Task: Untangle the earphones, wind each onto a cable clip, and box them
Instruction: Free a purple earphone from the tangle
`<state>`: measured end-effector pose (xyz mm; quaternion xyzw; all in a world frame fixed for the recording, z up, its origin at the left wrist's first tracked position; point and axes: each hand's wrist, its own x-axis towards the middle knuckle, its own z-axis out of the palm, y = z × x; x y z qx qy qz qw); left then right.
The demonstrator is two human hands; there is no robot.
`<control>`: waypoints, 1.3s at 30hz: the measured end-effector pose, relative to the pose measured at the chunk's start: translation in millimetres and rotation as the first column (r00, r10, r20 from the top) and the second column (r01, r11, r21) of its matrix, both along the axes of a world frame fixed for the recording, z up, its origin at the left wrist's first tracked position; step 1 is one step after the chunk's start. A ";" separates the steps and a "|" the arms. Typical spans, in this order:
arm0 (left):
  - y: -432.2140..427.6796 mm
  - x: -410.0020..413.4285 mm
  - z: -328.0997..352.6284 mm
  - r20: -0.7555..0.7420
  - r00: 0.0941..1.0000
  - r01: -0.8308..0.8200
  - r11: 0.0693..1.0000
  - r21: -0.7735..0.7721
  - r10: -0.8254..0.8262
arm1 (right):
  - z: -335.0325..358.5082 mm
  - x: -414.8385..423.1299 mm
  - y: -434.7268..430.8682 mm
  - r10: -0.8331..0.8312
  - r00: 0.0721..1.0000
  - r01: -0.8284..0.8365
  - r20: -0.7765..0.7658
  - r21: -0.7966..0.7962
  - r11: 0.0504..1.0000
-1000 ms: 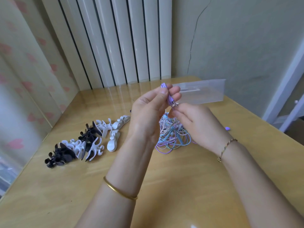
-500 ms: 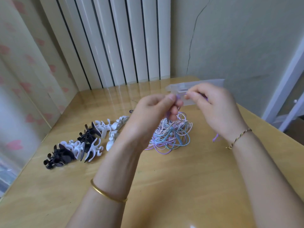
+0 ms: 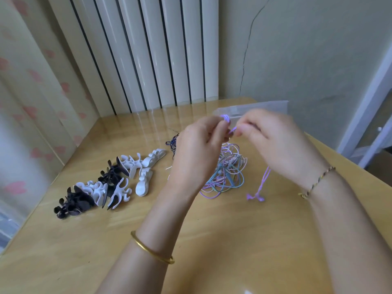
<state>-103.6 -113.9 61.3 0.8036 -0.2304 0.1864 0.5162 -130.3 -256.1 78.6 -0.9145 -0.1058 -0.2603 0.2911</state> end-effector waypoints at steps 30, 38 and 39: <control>4.8 -5.9 11.8 -0.329 0.871 0.057 0.742 -0.668 -0.364 | -29.6 3.8 25.8 0.106 0.979 -0.102 -0.172 0.032 0.994; 1.6 -5.5 6.2 -0.192 0.972 0.019 0.855 -0.519 -0.139 | -20.0 -7.6 34.0 0.113 0.989 -0.063 -0.100 0.409 0.910; 2.1 -5.6 5.5 -0.183 0.976 0.011 0.864 -0.503 -0.118 | -20.1 -8.0 34.5 0.105 0.992 -0.060 -0.072 0.466 0.883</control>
